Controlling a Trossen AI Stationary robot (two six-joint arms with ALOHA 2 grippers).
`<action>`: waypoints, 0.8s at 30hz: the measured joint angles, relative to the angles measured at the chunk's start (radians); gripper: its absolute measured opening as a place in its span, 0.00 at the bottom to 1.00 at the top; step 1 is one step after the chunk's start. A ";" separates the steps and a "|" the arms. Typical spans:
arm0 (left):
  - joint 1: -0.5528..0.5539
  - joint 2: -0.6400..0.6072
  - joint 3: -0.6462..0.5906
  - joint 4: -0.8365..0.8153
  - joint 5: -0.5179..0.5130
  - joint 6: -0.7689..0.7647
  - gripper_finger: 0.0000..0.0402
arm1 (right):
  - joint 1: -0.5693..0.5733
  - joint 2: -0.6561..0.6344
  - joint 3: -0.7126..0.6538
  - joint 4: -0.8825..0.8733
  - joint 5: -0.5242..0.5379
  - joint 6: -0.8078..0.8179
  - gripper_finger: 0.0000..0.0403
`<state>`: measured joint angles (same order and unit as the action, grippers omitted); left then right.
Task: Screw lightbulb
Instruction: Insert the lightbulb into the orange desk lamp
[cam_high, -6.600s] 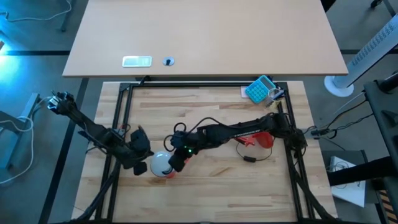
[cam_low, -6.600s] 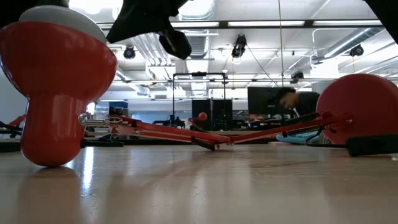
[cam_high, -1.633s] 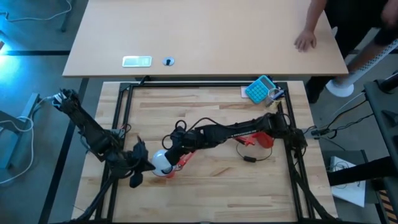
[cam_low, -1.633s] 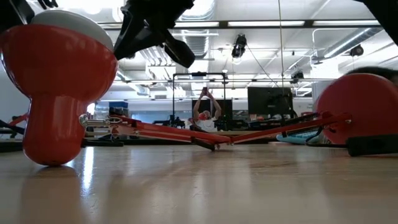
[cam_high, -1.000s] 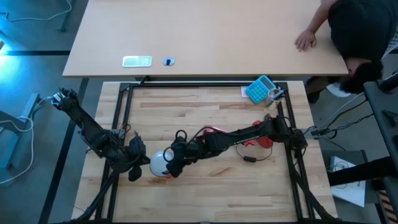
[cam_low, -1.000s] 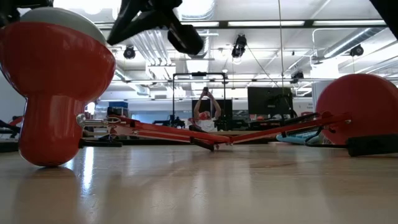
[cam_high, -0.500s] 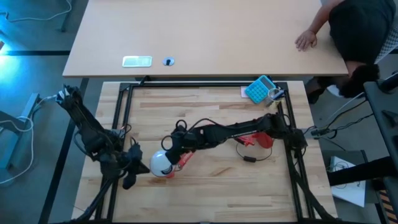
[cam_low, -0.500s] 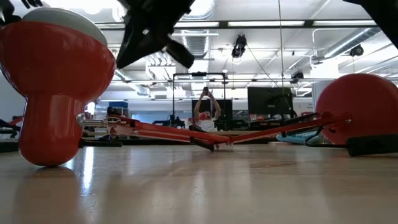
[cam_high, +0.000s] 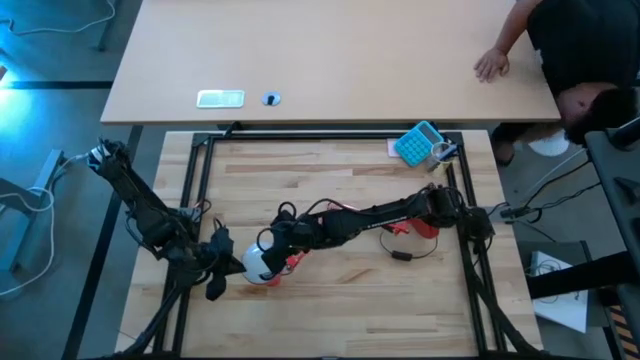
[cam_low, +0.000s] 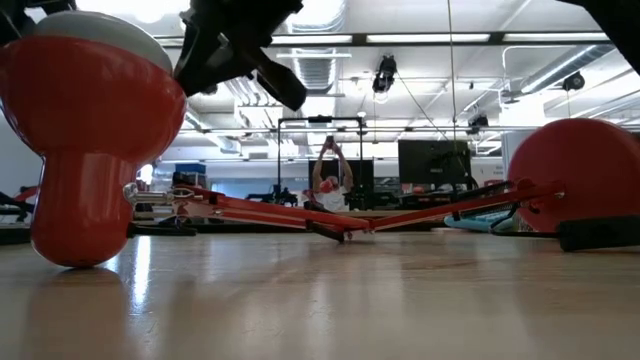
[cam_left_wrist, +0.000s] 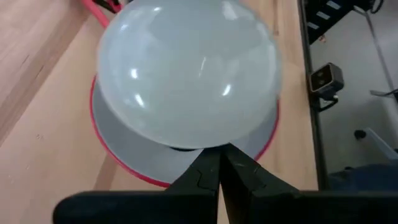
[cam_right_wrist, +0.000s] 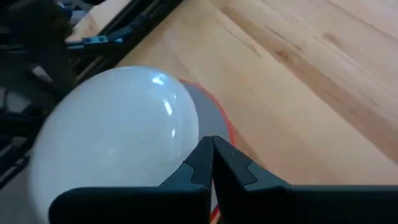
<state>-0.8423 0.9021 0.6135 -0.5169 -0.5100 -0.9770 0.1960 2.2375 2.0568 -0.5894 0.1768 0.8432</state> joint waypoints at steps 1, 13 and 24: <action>0.006 -0.003 -0.005 -0.001 0.001 0.005 0.00 | 0.002 -0.003 0.001 -0.007 -0.001 0.011 0.00; 0.036 -0.103 -0.072 -0.081 -0.001 -0.053 0.00 | 0.049 -0.007 0.001 -0.034 -0.077 0.118 0.00; -0.032 -0.130 -0.031 -0.039 0.097 -0.078 0.00 | -0.007 -0.033 0.003 -0.120 -0.019 0.059 0.00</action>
<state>-0.8741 0.7721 0.5824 -0.5562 -0.4127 -1.0548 0.1891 2.2047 2.0602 -0.7091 0.1575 0.9022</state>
